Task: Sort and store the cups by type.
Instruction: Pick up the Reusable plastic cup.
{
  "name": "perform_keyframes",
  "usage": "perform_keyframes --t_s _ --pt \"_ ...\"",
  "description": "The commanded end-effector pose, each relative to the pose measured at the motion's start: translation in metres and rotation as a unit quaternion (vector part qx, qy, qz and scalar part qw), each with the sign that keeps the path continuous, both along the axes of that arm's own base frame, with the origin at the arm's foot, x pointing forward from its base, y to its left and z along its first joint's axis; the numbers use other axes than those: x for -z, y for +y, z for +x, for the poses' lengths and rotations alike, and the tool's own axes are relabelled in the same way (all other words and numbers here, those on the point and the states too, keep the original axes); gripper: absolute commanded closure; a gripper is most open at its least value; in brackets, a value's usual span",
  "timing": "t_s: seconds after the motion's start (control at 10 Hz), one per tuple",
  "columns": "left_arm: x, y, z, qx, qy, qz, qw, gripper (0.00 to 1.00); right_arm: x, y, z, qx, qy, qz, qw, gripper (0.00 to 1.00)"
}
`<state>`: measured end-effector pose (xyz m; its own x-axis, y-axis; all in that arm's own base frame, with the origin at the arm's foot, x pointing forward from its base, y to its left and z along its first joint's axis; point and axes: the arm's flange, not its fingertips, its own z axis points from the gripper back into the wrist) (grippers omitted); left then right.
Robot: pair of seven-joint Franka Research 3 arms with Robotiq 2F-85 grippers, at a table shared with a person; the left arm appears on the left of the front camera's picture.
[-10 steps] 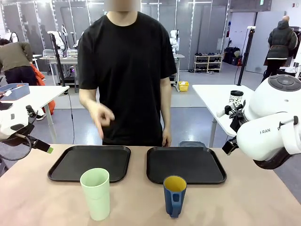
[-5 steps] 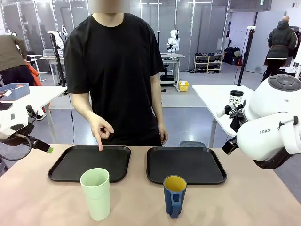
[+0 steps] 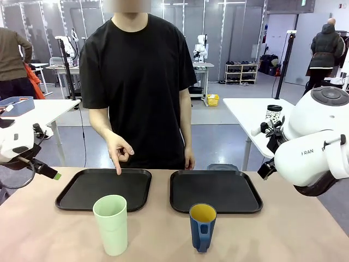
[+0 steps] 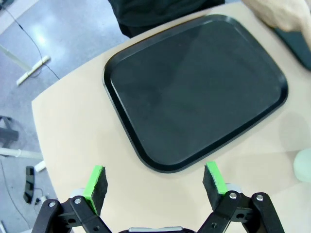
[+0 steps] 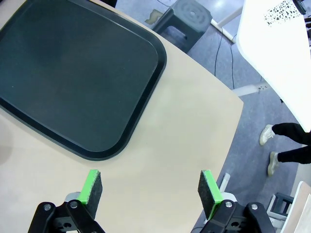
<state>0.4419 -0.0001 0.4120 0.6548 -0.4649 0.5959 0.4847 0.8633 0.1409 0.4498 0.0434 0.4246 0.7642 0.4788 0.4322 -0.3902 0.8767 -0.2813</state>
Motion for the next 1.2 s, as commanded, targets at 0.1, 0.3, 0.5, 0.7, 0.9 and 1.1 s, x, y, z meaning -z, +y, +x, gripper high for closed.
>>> perform_keyframes --t_s 0.1,0.3,0.5,0.7,0.9,1.1 --pt "-0.019 0.012 -0.003 0.176 0.005 0.184 0.967 0.0 0.001 0.0 0.0 -0.002 -0.001 0.0 1.0 0.0" --pt "-0.02 0.013 -0.009 0.268 0.025 0.277 0.923 0.0 0.001 0.0 0.0 -0.002 -0.001 0.0 1.0 0.0" --pt "-0.005 0.009 -0.019 0.39 0.058 0.317 0.863 0.0 0.001 0.0 0.0 -0.002 -0.001 0.0 1.0 0.0" --pt "0.006 0.005 -0.028 0.432 0.049 0.325 0.84 0.0 0.001 0.0 0.0 -0.002 -0.001 0.0 1.0 0.0" --pt "0.013 0.002 -0.033 0.425 0.077 0.361 0.826 0.0 0.001 0.0 0.0 -0.002 -0.001 0.0 1.0 0.0" --pt "0.003 -0.003 -0.019 0.432 0.062 0.33 0.837 0.0 0.001 0.0 0.0 -0.002 -0.001 0.0 1.0 0.0"
